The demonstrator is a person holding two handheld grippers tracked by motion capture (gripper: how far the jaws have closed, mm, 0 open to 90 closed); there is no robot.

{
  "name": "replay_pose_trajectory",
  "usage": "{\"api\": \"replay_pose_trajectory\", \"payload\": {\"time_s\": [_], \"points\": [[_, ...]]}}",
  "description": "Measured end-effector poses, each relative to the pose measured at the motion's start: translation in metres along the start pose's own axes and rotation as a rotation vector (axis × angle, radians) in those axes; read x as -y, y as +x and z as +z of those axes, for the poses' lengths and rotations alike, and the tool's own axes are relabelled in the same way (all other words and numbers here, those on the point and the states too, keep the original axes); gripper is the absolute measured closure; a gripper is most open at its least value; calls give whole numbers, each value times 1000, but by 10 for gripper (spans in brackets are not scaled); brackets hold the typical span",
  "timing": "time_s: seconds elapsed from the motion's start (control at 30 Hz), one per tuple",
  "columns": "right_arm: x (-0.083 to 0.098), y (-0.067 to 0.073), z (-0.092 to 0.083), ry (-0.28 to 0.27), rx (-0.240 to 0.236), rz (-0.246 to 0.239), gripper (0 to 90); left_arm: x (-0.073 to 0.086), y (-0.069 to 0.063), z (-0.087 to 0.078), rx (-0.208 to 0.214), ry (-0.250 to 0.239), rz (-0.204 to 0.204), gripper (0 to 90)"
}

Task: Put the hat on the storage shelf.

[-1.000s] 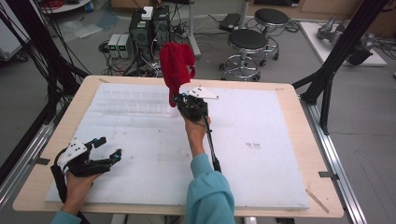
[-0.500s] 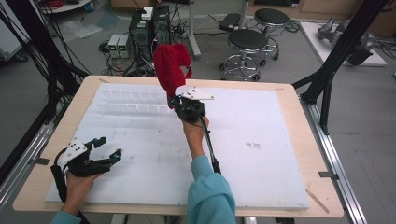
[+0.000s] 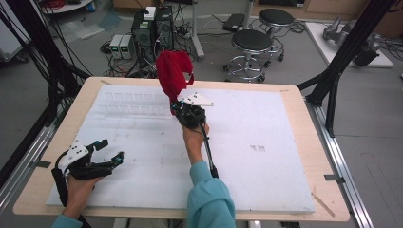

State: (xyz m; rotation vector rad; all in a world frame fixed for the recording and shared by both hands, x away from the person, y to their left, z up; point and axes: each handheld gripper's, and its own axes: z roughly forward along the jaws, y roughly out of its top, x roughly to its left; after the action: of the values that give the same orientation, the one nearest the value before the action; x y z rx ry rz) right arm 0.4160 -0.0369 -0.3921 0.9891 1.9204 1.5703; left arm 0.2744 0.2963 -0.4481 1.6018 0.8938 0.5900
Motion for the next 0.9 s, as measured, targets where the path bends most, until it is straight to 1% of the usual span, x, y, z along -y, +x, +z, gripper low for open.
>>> {"api": "replay_pose_trajectory", "payload": {"time_s": [0.07, 0.2, 0.23, 0.4, 0.43, 0.47, 0.5, 0.53, 0.57, 0.63, 0.7, 0.73, 0.77, 0.8, 0.9], "points": [[2, 0, 2, 14, -4, -12, 860, 0, 0, 0, 0, 0, 0, 155], [5, 1, 3, 28, -5, -4, 858, 0, -1, 0, 2, -1, 2, 154], [6, 0, 2, 40, -5, -8, 856, 0, -1, 0, 2, -1, 0, 155], [8, 1, 0, 62, -10, -17, 846, 0, -1, 0, 1, 1, 10, 155], [8, 1, 1, 62, -10, -16, 816, 0, -1, -1, 1, 0, 11, 155], [8, 1, 1, 75, 2, -16, 753, 0, -1, -1, 3, -4, 8, 155], [9, 2, 2, 88, 6, -30, 652, 0, -1, -1, 3, -4, 8, 155], [10, 2, 3, 108, 9, -28, 584, 1, -1, -1, 1, -7, 2, 155], [10, 3, 3, 123, 7, -32, 545, 1, -1, -1, 1, -5, 3, 155], [10, 5, 3, 134, 22, -50, 404, 1, -1, -1, 2, -6, 4, 155], [10, 6, -1, 123, 10, -39, 318, 1, -1, -1, 2, -7, 3, 155], [11, 6, -4, 111, 12, -44, 277, 1, -1, -1, 3, -8, 3, 155], [12, 6, -7, 108, 20, -54, 256, 1, -1, -1, 2, -8, 3, 155], [14, 4, -10, 111, 12, -53, 231, 1, -1, -1, 2, -8, 4, 155], [15, 0, -19, 157, 29, -25, 135, 1, -1, -1, 2, -9, 3, 155]]}}
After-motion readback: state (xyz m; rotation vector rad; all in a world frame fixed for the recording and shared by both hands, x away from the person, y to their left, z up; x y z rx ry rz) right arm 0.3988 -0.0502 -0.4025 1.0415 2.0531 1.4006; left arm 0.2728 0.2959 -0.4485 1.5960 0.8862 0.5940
